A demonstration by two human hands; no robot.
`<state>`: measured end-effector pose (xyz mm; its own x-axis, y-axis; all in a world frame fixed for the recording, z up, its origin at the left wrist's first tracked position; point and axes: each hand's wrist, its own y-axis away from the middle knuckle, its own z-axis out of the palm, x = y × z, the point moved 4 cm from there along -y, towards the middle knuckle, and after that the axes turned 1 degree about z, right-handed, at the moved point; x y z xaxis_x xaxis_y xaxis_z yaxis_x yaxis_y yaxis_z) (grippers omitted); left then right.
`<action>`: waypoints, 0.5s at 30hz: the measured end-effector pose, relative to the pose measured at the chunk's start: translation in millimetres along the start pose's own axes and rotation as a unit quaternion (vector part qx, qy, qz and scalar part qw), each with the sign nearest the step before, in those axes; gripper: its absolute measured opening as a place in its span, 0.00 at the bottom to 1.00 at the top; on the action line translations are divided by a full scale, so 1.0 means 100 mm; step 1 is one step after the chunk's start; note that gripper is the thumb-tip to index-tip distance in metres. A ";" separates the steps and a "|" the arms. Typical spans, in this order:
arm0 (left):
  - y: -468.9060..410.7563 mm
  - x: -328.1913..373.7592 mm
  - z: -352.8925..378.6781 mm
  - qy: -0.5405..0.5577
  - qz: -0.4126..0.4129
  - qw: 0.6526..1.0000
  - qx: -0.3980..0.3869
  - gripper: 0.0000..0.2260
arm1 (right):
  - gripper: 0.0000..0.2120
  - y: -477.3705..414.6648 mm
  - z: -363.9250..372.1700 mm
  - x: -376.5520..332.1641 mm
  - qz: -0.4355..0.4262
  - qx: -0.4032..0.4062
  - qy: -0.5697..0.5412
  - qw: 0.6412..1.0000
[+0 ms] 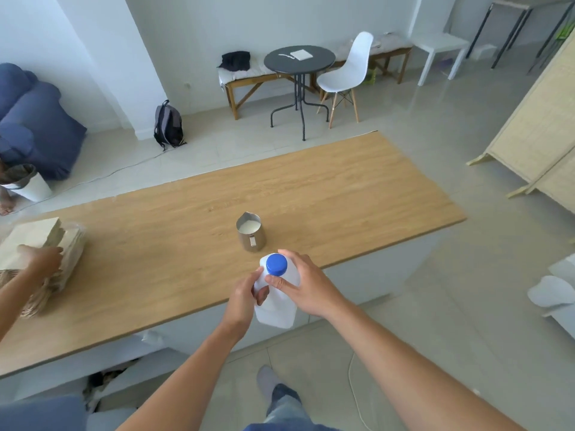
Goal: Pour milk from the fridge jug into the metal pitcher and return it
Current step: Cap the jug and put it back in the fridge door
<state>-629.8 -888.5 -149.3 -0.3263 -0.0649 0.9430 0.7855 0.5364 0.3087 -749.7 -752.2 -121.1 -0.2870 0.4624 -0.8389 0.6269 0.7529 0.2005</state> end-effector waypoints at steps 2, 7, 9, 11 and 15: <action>0.07 0.05 0.18 -0.010 0.007 1.000 -0.022 0.25 | 0.40 0.19 -0.12 0.11 0.009 0.021 -0.005 1.000; 0.21 0.21 0.68 -0.037 0.027 0.996 -0.079 0.24 | 0.43 0.65 -0.45 0.33 0.027 0.089 -0.015 0.996; 0.25 0.26 0.90 -0.047 0.036 0.993 -0.105 0.24 | 0.42 0.83 -0.59 0.43 0.044 0.115 -0.019 0.992; 0.26 0.32 1.12 -0.057 0.045 0.988 -0.134 0.24 | 0.42 1.00 -0.72 0.52 0.062 0.137 -0.023 0.988; 0.26 0.42 1.55 -0.075 0.060 0.976 -0.194 0.25 | 0.43 1.31 -0.98 0.71 0.101 0.189 -0.035 0.976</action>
<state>-704.4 -746.9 -120.6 -0.2700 0.1178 0.9556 0.9535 0.1710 0.2483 -758.4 -574.7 -104.7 -0.0882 0.5396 -0.8373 0.8914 0.4180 0.1754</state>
